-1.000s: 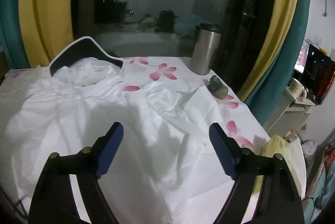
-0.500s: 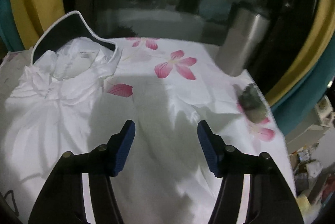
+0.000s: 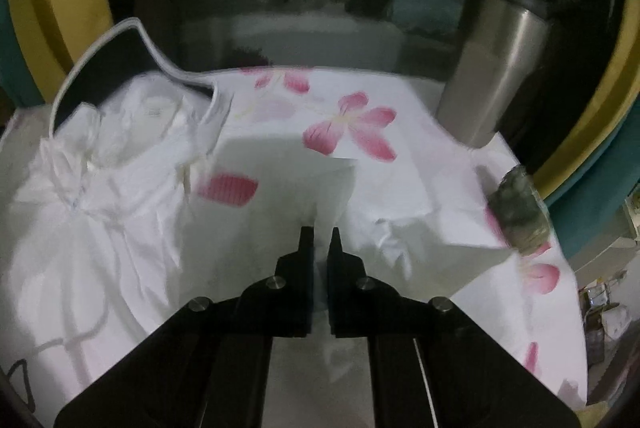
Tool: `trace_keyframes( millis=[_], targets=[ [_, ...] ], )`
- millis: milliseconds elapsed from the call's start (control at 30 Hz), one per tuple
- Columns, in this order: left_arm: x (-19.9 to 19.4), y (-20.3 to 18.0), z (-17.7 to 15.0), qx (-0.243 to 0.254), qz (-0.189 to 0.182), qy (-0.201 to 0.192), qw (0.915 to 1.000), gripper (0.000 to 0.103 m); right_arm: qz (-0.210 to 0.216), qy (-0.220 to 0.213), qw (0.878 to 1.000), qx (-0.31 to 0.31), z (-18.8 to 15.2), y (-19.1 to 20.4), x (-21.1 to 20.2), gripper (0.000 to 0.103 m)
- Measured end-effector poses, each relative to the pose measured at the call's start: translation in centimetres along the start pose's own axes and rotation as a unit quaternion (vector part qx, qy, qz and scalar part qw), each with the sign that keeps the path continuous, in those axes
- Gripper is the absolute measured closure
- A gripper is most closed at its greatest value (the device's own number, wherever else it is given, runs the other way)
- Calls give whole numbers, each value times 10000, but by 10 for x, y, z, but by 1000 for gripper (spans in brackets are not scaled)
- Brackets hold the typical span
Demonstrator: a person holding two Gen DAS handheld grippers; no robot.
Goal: Fold large clothes
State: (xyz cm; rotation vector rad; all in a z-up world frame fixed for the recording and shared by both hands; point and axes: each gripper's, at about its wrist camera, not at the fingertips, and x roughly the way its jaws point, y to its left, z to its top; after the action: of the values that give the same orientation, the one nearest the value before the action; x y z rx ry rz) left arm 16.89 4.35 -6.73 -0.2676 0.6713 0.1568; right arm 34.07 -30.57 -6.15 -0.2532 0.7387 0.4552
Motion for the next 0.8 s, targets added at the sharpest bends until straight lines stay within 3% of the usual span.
trace_keyframes(
  millis=[333,567,800],
  targets=[
    [-37,6,2,-8,-105,-396,9992,20,88,-965,9953,-42,39,14,-90,98],
    [-61,21,2,23,-104,-577,9983,20,412,-1284,9905,-269,50,62,-124,98],
    [-84,45,0,-68,-51,-754,9971,20,1028,-1409,9827,-615,60,123,-132,98]
  ],
)
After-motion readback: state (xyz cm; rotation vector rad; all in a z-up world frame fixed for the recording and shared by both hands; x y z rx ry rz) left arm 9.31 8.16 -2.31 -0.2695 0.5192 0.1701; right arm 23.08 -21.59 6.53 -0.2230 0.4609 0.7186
